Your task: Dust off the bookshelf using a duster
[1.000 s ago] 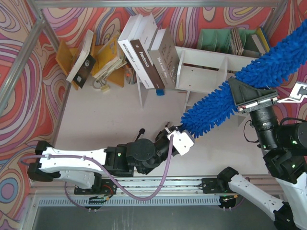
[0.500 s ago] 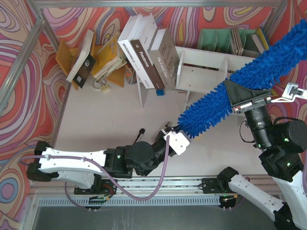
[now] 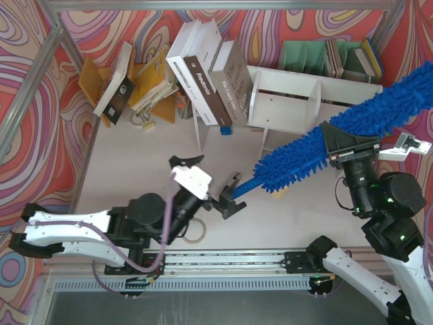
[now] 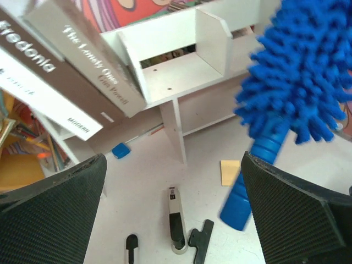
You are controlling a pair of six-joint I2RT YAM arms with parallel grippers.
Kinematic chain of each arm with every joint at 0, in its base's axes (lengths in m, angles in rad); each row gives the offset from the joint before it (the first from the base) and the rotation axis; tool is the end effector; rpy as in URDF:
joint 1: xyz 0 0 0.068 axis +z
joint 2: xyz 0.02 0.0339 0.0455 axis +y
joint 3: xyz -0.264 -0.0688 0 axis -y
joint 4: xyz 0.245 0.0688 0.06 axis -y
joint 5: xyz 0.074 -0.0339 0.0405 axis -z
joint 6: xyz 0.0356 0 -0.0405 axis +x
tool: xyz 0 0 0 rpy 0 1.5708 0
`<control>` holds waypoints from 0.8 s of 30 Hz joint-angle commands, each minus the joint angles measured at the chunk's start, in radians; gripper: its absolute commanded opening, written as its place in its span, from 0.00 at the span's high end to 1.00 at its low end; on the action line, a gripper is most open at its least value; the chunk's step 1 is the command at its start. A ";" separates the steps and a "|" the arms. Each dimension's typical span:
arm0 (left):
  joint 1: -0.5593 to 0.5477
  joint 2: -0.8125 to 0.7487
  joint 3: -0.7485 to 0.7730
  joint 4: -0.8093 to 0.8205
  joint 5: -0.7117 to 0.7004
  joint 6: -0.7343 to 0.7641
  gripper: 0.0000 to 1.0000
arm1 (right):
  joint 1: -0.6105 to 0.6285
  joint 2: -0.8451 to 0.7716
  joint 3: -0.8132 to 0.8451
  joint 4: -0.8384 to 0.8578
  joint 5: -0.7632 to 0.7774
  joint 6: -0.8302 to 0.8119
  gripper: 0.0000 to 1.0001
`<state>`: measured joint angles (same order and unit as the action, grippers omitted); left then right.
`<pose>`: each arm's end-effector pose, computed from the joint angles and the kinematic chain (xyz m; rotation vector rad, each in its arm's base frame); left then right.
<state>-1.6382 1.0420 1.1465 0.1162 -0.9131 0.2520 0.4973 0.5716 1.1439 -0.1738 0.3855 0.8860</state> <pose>0.0135 -0.2191 0.4476 0.5605 1.3453 -0.5221 0.0679 0.0216 0.4810 0.5830 1.1191 0.9809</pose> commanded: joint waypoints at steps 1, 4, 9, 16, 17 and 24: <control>0.003 -0.132 -0.050 -0.011 -0.074 -0.051 0.02 | -0.001 -0.030 -0.039 -0.087 0.083 0.102 0.86; 0.002 -0.212 -0.065 -0.025 -0.088 -0.057 0.02 | -0.002 -0.042 -0.078 -0.123 0.115 0.160 0.87; 0.003 -0.236 -0.054 -0.033 -0.164 -0.014 0.02 | -0.002 -0.057 -0.147 -0.200 0.143 0.299 0.87; 0.003 -0.214 -0.075 0.029 -0.210 0.023 0.02 | -0.001 -0.058 -0.251 -0.348 0.151 0.539 0.86; 0.003 -0.223 -0.086 0.046 -0.207 0.027 0.02 | -0.002 -0.061 -0.270 -0.354 0.145 0.565 0.86; 0.003 -0.276 -0.142 0.064 -0.227 0.029 0.02 | -0.001 -0.090 -0.399 -0.383 0.076 0.678 0.86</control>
<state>-1.6375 0.8013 1.0332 0.1333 -1.1034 0.2703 0.4973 0.5137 0.7921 -0.5415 0.4881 1.4445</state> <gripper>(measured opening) 0.983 0.271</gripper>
